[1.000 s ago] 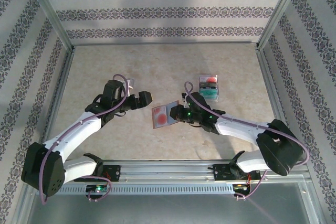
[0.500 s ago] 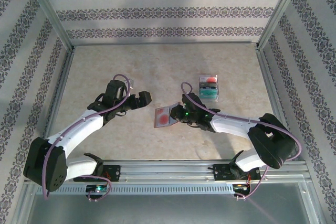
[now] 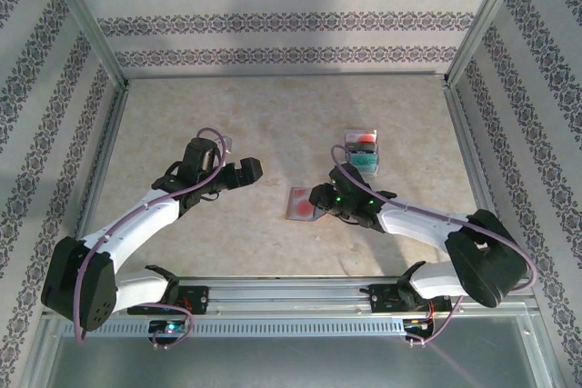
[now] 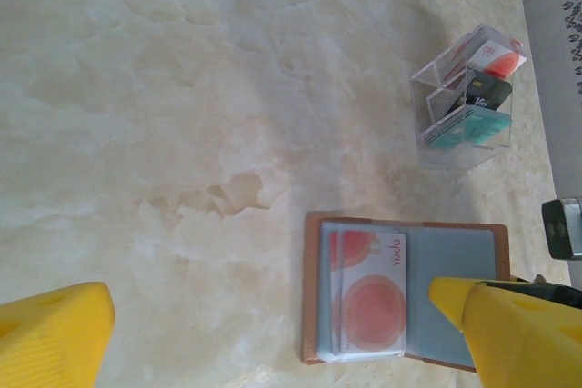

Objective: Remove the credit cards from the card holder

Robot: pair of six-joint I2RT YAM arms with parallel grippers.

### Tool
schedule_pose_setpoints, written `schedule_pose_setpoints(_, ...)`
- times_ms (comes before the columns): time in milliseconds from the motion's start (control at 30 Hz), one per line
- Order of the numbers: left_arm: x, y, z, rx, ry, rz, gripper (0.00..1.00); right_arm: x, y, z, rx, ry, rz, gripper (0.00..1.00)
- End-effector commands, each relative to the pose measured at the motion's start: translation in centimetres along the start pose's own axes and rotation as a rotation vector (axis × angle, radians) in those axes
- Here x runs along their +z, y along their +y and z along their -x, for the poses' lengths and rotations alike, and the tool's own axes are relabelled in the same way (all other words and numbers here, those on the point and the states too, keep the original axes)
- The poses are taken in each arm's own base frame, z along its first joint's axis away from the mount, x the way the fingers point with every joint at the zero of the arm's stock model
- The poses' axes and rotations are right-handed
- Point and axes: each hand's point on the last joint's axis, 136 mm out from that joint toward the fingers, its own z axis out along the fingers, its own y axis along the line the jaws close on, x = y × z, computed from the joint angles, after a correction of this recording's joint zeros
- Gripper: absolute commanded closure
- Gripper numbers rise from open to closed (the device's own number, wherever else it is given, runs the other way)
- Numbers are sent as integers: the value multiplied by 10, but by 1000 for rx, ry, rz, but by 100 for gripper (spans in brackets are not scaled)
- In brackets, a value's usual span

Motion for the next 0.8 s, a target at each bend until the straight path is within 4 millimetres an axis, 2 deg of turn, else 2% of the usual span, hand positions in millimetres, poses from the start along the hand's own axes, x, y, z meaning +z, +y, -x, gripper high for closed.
schedule_pose_setpoints(0,-6,0,9,28,-45,2,4,-9,-16,4,-6,-34,-49,53)
schedule_pose_setpoints(33,-7,0,9,30,-44,1,5,-12,-18,6,-6,-41,-57,47)
schedule_pose_setpoints(133,-5,1,7,30,-37,4,7,-20,-25,9,-9,-60,-84,39)
schedule_pose_setpoints(300,-5,1,5,27,-35,-4,9,-27,-36,13,-1,-79,-113,39)
schedule_pose_setpoints(367,-5,1,6,26,-39,-4,9,-27,-38,12,1,-75,-111,46)
schedule_pose_setpoints(500,-5,0,5,26,-35,-9,9,-26,-39,11,-1,-70,-113,53)
schedule_pose_setpoints(600,-3,1,3,22,-30,-8,9,-23,-40,11,-5,-63,-114,65)
schedule_pose_setpoints(767,-3,0,4,22,-32,-15,10,-14,-21,10,-46,-42,-16,87)
